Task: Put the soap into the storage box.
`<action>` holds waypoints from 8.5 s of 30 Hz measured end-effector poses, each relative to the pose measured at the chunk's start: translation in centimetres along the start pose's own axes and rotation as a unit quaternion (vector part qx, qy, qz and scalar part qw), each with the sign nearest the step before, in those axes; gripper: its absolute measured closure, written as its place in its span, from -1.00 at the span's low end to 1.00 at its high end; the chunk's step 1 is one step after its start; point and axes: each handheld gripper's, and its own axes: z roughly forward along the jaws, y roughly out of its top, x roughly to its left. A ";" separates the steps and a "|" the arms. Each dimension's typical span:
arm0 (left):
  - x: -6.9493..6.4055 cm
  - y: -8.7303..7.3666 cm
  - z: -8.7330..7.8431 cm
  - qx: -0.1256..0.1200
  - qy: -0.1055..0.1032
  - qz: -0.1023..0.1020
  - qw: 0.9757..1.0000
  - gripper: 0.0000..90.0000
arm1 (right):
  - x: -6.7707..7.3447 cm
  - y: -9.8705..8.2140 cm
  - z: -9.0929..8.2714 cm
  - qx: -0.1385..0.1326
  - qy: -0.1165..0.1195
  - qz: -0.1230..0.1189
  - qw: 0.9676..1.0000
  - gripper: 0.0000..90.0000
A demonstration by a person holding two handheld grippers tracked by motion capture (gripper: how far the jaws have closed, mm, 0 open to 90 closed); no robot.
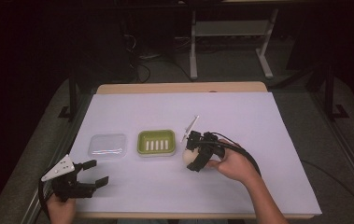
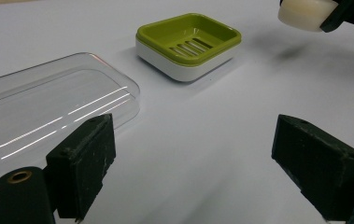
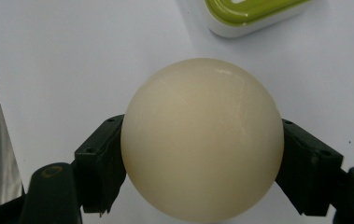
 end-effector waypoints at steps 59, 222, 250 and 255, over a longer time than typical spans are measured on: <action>0.1 0.0 -0.2 0.000 -0.001 0.002 1.000 -0.72 | -1.4 9.4 -0.3 0.000 0.008 -0.047 0.999 -0.46; 0.0 0.0 -0.2 -0.006 -0.004 -0.001 1.000 -0.72 | -4.1 13.6 7.9 0.045 0.024 -0.010 0.999 -0.45; 0.0 0.0 -0.2 -0.003 -0.003 0.001 1.000 -0.71 | -4.3 13.3 5.5 0.005 0.027 -0.003 1.000 -0.26; -0.1 0.0 -0.1 -0.007 -0.003 0.000 1.000 -0.71 | -4.3 13.0 5.0 0.007 0.022 -0.004 1.000 -0.31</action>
